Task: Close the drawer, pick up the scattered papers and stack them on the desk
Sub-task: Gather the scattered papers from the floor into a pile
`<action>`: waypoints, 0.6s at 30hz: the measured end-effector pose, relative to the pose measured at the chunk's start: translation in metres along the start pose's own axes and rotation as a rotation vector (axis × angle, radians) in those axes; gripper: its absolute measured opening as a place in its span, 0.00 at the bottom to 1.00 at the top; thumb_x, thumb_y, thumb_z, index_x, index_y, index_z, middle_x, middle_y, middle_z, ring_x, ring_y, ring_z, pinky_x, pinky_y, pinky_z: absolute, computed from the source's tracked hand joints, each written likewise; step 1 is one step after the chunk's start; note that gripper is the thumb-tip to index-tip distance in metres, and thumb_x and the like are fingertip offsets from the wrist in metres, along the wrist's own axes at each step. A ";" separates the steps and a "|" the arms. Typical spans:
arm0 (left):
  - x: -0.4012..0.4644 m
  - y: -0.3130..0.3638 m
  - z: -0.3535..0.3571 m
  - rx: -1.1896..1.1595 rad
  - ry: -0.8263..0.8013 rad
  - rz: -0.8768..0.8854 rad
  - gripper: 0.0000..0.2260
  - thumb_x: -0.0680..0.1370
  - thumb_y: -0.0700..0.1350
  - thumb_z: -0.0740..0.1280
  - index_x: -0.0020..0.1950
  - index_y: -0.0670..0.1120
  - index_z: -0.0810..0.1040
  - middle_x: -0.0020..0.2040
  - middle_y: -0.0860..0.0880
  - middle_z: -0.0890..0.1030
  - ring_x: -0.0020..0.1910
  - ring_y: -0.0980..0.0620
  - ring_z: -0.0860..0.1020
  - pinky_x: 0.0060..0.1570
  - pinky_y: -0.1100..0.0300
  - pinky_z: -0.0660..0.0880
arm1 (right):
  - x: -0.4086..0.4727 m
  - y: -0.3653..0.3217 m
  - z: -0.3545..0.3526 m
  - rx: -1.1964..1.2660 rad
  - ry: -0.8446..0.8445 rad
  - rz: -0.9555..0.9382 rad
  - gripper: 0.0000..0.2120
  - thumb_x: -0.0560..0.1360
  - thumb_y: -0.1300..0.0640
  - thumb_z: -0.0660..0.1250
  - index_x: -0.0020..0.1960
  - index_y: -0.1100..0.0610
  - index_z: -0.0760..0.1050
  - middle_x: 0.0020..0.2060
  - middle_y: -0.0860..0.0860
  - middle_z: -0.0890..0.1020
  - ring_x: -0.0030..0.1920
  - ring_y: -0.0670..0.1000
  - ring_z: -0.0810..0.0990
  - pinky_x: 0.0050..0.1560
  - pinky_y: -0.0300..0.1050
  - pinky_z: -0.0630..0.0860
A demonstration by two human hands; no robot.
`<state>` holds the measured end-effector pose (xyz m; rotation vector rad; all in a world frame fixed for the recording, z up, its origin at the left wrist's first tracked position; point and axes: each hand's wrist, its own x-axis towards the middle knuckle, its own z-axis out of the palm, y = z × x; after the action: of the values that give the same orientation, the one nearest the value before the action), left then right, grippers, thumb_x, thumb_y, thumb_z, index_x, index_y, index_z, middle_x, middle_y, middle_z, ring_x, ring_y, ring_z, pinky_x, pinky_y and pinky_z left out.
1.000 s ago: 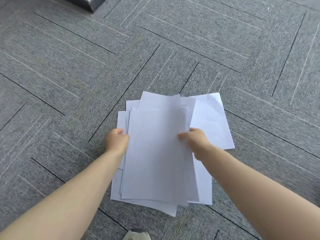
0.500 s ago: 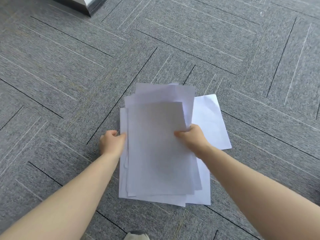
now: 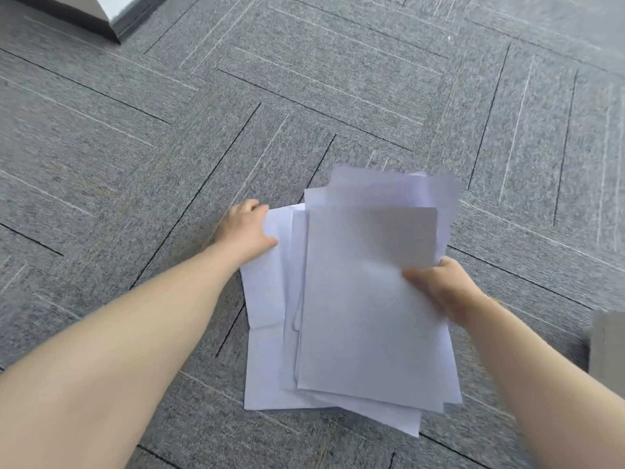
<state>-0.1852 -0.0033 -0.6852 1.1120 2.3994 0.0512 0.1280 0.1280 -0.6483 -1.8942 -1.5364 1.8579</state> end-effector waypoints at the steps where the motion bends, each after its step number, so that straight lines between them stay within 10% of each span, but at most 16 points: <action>1: 0.006 0.007 -0.001 0.047 0.006 -0.002 0.33 0.68 0.56 0.73 0.70 0.48 0.68 0.71 0.45 0.67 0.69 0.40 0.64 0.67 0.49 0.65 | 0.000 0.002 -0.004 0.006 -0.001 -0.008 0.04 0.71 0.68 0.71 0.43 0.61 0.82 0.36 0.55 0.86 0.35 0.56 0.85 0.43 0.53 0.83; 10: 0.017 0.018 -0.010 0.282 -0.146 -0.066 0.30 0.65 0.63 0.73 0.58 0.44 0.76 0.63 0.40 0.75 0.65 0.39 0.71 0.60 0.48 0.68 | -0.001 0.008 -0.021 0.212 0.028 -0.040 0.07 0.71 0.69 0.70 0.48 0.62 0.81 0.37 0.55 0.86 0.34 0.54 0.86 0.36 0.48 0.83; 18: -0.075 -0.006 0.004 -0.345 -0.160 -0.164 0.07 0.73 0.46 0.70 0.43 0.43 0.79 0.42 0.45 0.80 0.40 0.45 0.76 0.33 0.58 0.65 | -0.001 0.000 -0.027 0.464 0.032 -0.064 0.07 0.72 0.71 0.69 0.43 0.60 0.80 0.33 0.51 0.87 0.32 0.50 0.86 0.35 0.47 0.84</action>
<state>-0.1470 -0.0628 -0.6586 0.7315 2.2227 0.2975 0.1495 0.1420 -0.6407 -1.6320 -1.0215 1.9311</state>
